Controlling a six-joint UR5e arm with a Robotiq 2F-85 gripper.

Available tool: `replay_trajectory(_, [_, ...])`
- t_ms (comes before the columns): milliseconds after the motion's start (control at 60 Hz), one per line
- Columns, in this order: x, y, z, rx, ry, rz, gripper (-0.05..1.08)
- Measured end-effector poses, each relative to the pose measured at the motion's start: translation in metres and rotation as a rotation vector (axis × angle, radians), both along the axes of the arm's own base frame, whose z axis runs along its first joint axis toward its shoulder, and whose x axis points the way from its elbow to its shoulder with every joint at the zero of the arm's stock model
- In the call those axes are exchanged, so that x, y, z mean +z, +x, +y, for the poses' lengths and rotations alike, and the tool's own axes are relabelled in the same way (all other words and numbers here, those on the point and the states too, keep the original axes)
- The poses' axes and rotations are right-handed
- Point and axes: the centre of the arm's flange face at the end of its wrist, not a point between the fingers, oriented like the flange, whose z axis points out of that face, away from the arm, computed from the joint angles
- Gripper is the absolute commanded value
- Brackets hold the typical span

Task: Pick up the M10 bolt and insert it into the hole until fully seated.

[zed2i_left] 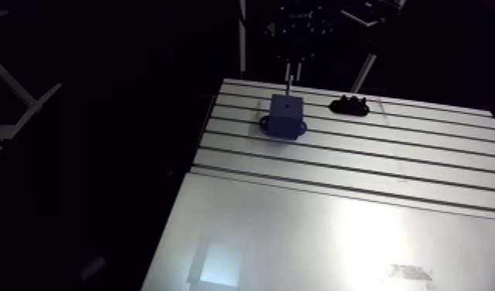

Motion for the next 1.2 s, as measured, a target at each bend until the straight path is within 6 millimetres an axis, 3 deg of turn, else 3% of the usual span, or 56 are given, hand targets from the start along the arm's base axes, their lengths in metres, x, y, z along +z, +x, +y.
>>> replay_trajectory(1200, [-0.012, 0.001, 0.008, 0.001, -0.008, 0.011, 1.08])
